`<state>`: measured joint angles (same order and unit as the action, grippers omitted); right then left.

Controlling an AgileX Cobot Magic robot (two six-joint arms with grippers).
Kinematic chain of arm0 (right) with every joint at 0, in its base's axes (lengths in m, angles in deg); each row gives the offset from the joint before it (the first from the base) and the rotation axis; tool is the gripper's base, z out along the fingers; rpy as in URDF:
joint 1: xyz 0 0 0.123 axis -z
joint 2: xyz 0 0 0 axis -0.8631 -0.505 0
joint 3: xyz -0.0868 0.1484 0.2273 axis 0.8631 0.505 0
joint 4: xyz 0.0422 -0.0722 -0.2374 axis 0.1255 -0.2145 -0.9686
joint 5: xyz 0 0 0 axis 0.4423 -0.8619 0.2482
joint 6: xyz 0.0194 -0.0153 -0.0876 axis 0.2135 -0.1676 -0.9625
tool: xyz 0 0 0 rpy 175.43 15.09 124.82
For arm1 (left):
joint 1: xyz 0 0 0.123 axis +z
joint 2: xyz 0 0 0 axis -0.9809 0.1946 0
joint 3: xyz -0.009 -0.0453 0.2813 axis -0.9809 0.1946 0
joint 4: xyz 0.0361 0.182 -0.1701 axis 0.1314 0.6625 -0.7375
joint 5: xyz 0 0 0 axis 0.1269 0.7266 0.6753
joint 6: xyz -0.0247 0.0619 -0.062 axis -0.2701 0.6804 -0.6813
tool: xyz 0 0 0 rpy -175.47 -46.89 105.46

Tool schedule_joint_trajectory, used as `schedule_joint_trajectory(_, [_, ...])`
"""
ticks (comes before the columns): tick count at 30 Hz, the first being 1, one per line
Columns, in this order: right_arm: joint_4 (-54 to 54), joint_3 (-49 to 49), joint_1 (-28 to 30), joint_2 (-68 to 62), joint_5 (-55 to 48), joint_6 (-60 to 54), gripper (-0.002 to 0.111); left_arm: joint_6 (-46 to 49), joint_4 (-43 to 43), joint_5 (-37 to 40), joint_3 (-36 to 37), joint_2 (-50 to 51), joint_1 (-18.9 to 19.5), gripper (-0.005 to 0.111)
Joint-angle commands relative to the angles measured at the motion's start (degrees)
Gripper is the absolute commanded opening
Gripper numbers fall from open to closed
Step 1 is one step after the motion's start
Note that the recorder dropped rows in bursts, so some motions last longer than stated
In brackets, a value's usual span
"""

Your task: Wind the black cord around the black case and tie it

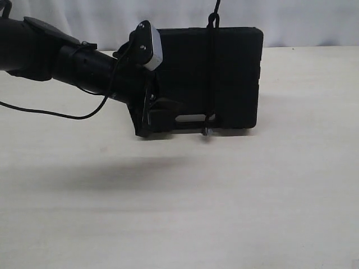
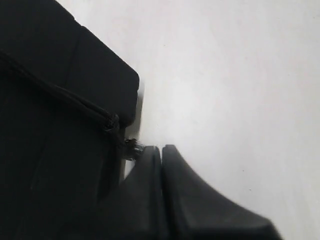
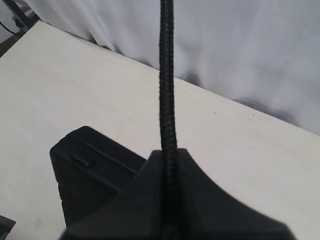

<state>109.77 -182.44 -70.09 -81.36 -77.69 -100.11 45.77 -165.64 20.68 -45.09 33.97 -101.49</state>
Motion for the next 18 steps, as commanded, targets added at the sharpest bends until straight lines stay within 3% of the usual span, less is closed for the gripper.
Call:
schedule_joint_trajectory(1, [0.67,2.40,0.31,0.95,2.00,-0.66,0.004,0.02,-0.57,0.68,0.08,-0.39,-0.02,0.000])
schedule_joint_trajectory(12, [-2.28,4.37,0.31,-0.15,2.00,-0.79,0.004,0.06,-0.57,0.33,0.08,-0.39,-0.02,0.000])
schedule_joint_trajectory(18, [-3.30,14.49,0.28,-0.04,2.00,-1.16,0.004,0.87,-0.57,0.33,0.08,-0.39,-0.02,0.000])
